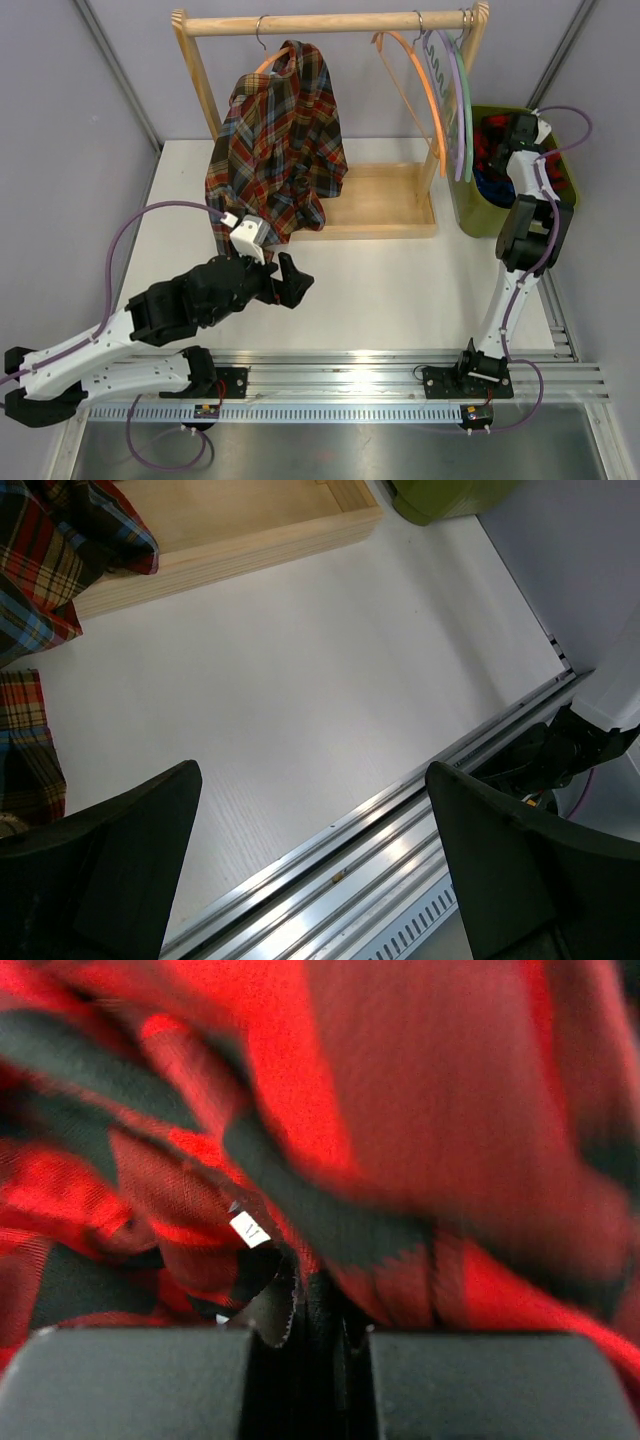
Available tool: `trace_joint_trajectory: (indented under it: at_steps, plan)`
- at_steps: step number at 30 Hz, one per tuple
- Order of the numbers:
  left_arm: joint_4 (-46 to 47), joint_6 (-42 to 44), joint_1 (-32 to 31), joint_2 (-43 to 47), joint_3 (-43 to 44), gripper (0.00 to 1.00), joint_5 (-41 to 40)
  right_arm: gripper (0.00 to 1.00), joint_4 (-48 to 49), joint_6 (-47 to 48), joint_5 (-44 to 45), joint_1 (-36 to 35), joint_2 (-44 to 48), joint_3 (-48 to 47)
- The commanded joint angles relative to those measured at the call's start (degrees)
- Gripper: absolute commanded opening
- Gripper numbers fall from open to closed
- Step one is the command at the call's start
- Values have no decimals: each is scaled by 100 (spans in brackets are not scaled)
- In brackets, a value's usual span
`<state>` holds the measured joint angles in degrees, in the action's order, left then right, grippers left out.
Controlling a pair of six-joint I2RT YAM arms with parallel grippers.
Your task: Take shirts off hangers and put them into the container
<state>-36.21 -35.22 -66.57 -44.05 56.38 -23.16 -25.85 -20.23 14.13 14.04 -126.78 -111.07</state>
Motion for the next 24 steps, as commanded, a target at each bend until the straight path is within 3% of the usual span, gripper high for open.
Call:
trace_joint_trajectory:
  at_steps: [1,5,10,14,16,19,20,23,24]
  plan:
    - [342,-81,21,142,-74,99,-13,0,-1554,-192,-736,-7,-470,-179]
    - [378,-72,21,230,-154,99,13,0,-1616,-192,-736,-7,-452,-37]
    - [430,-99,21,344,-215,99,66,0,-2371,19,-1017,-16,-892,-617]
    - [457,-108,21,503,-268,99,57,4,-1523,-95,-1000,-16,63,309]
    - [430,-90,21,573,-285,99,5,31,-865,-174,-930,-16,939,707]
    - [386,-38,21,678,-277,99,-83,46,-371,-139,-956,-16,1839,1069]
    - [395,-29,29,714,-277,99,-101,66,-351,-104,-886,-16,1998,1035]
    - [404,-20,30,775,-303,99,-110,99,-79,-17,-789,-16,2534,1052]
    - [404,-20,30,793,-303,99,-101,99,61,19,-833,-16,2744,1052]
